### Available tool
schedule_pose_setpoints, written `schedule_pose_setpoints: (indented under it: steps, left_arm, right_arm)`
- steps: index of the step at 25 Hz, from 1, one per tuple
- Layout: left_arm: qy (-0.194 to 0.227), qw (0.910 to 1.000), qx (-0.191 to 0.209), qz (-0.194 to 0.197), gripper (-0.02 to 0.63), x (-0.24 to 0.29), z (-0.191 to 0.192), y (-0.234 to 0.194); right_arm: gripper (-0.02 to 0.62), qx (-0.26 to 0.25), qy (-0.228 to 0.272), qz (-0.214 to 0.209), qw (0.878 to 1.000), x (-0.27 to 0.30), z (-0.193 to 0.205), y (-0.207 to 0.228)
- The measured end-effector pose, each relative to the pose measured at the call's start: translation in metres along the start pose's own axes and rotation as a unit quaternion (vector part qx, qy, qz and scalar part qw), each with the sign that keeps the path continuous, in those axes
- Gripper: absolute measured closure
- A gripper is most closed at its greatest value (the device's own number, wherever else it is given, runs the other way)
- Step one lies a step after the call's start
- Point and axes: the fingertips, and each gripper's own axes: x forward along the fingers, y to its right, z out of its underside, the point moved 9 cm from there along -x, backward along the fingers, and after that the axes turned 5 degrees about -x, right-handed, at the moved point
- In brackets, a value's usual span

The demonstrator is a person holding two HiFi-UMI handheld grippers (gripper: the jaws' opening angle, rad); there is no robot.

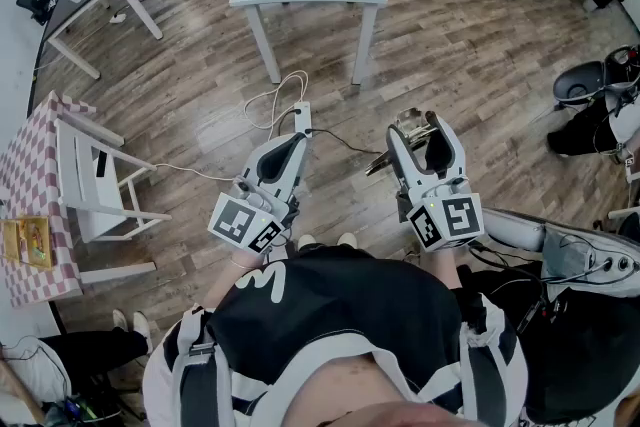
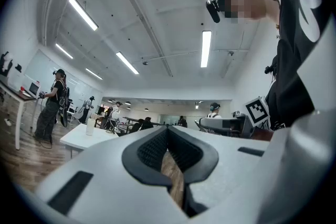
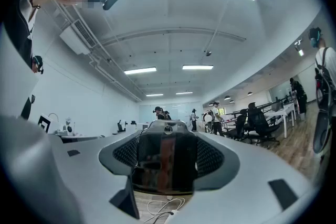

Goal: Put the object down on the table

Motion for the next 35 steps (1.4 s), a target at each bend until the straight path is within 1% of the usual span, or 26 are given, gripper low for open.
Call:
schedule_pose_setpoints:
  steps: [16,20,25,31,35]
  left_arm:
    - [-0.004,1.0000,-0.001,-0.003,0.601,0.007,0.003,0.008]
    - [-0.008,1.0000,-0.001,-0.004,0.601,0.018,0.003,0.010]
    - [-0.006,1.0000,-0.002,-0.002,0.601,0.015,0.008,0.015]
    - [-0.001,1.0000,0.003,0.001,0.601,0.033,0.012,0.027]
    - [0.005,1.0000,0.004,-0.004,0.601,0.040,0.019,0.035]
  right_arm:
    - [0.293,0.004,-0.006,-0.005,1.000,-0.002,0.001,0.008]
    - [0.293,0.021,-0.002,0.001,1.000,-0.001,-0.001,0.022]
    - [0.293,0.018,0.002,0.005,1.000,-0.008,0.000,0.021]
    - [0.293,0.023,-0.001,-0.003,1.000,-0.008,0.001,0.038]
    - [0.293,0.025,-0.003,-0.010,1.000,-0.008,0.005,0.048]
